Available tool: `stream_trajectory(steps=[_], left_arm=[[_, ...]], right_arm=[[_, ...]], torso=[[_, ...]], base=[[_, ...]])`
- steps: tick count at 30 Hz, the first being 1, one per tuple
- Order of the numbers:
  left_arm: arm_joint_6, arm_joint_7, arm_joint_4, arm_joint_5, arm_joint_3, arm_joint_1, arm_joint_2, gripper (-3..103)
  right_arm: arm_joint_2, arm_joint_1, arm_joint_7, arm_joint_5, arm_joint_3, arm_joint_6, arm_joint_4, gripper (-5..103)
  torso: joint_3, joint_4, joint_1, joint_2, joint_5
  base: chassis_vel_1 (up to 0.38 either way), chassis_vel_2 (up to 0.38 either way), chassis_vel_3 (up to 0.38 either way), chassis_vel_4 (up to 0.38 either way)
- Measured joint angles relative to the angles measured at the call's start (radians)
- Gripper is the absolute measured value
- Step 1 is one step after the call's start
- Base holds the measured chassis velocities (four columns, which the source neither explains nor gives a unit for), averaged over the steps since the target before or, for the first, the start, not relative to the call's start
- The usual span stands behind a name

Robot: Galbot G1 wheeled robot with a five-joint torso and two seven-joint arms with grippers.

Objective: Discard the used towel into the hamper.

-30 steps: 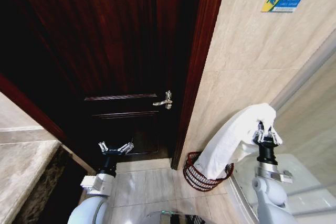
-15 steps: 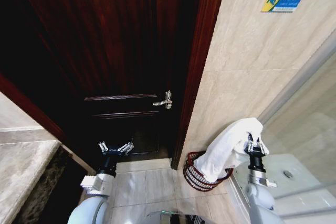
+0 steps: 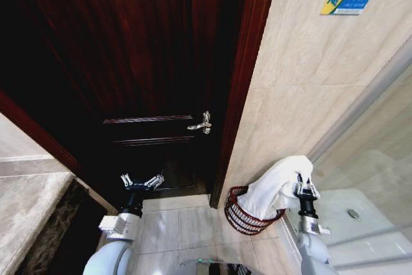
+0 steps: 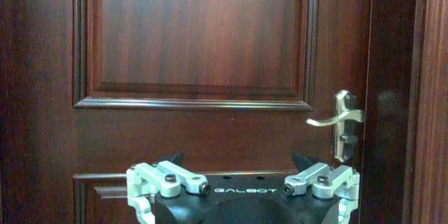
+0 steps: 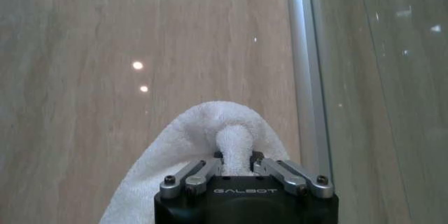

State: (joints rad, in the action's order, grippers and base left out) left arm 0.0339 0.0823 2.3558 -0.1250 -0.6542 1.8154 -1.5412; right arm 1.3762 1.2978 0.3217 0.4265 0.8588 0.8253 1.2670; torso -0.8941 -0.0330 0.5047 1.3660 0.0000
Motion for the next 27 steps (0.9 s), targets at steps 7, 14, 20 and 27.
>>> stream_trajectory(steps=[7, 14, 20, 27], left_arm=[[0.0, 0.0, 0.0, 0.0, 0.0, 0.0, 0.0, 100], [0.0, 0.0, 0.0, 0.0, 0.0, 0.0, 0.0, 100], [0.0, 0.0, 0.0, 0.0, 0.0, 0.0, 0.0, 100], [0.0, 0.0, 0.0, 0.0, 0.0, 0.0, 0.0, 100]], right_arm=[[0.004, -0.018, 0.013, 0.0, -0.02, -0.001, -0.096, 14], [0.011, -0.046, 0.029, -0.011, -0.03, -0.001, -0.199, 14], [0.012, -0.084, 0.015, -0.062, -0.033, -0.001, -0.298, 14], [0.026, -0.106, -0.027, -0.116, -0.036, -0.002, -0.371, 14]], torso=[[0.0, 0.0, 0.0, 0.0, 0.0], [0.0, 0.0, 0.0, 0.0, -0.0001], [0.0, -0.0001, 0.0, 0.0, -0.0001], [0.0, 0.0, 0.0, 0.0, 0.0]], base=[[0.0, 0.0, 0.0, 0.0], [0.0, 0.0, 0.0, 0.0], [0.0, 0.0, 0.0, 0.0], [0.0, 0.0, 0.0, 0.0]])
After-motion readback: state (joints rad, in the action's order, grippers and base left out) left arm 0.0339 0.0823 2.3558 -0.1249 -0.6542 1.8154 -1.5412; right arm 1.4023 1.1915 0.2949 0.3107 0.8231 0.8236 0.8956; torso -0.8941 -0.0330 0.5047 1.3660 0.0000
